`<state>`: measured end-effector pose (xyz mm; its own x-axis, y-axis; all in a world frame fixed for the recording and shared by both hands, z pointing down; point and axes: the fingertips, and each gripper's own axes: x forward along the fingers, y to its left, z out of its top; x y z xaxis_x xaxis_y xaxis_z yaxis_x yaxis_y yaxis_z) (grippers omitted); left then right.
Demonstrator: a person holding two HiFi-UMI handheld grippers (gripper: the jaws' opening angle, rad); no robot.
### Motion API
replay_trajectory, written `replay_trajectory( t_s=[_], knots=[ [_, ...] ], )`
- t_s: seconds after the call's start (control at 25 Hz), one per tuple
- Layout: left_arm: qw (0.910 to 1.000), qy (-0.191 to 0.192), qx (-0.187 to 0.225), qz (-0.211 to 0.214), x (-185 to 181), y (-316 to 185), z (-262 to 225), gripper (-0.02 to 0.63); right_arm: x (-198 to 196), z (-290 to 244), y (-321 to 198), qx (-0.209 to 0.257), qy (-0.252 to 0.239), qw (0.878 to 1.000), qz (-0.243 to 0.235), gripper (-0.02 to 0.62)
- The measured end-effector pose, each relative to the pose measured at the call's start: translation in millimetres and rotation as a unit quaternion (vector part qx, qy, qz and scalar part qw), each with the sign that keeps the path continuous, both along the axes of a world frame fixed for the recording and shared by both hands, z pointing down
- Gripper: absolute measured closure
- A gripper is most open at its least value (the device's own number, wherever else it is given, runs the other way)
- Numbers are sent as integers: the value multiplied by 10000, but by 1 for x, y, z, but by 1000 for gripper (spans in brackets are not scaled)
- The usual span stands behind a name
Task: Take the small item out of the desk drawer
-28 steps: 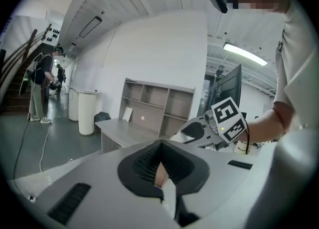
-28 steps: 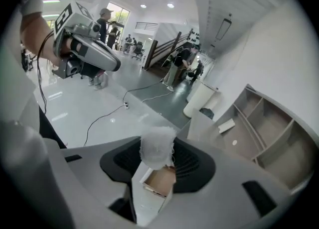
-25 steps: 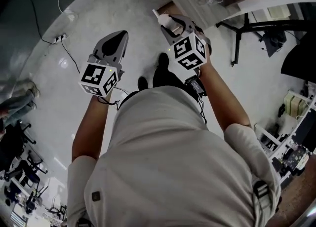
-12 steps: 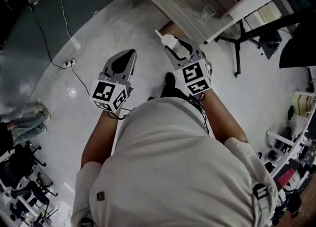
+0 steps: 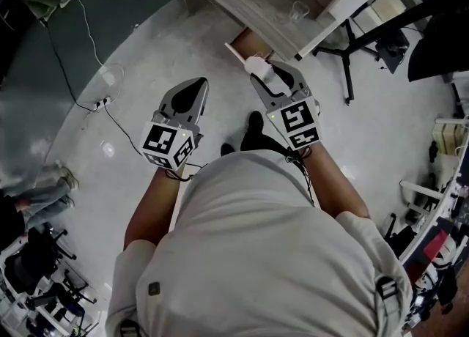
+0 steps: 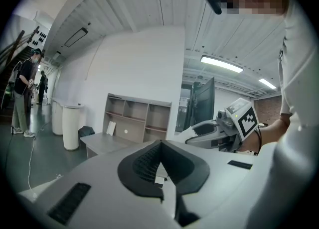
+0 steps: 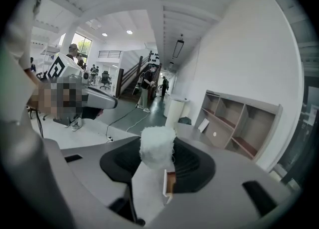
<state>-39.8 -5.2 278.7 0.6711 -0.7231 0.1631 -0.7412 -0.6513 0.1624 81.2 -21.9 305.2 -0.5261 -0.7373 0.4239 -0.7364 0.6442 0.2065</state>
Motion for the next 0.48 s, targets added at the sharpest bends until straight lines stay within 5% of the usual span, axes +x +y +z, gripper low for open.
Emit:
replay_trajectory(
  t_s=[0.48],
  knots=[
    [9997, 83, 65, 210, 50, 44, -13, 594, 51, -12, 40, 63, -105, 9999, 6, 414]
  ],
)
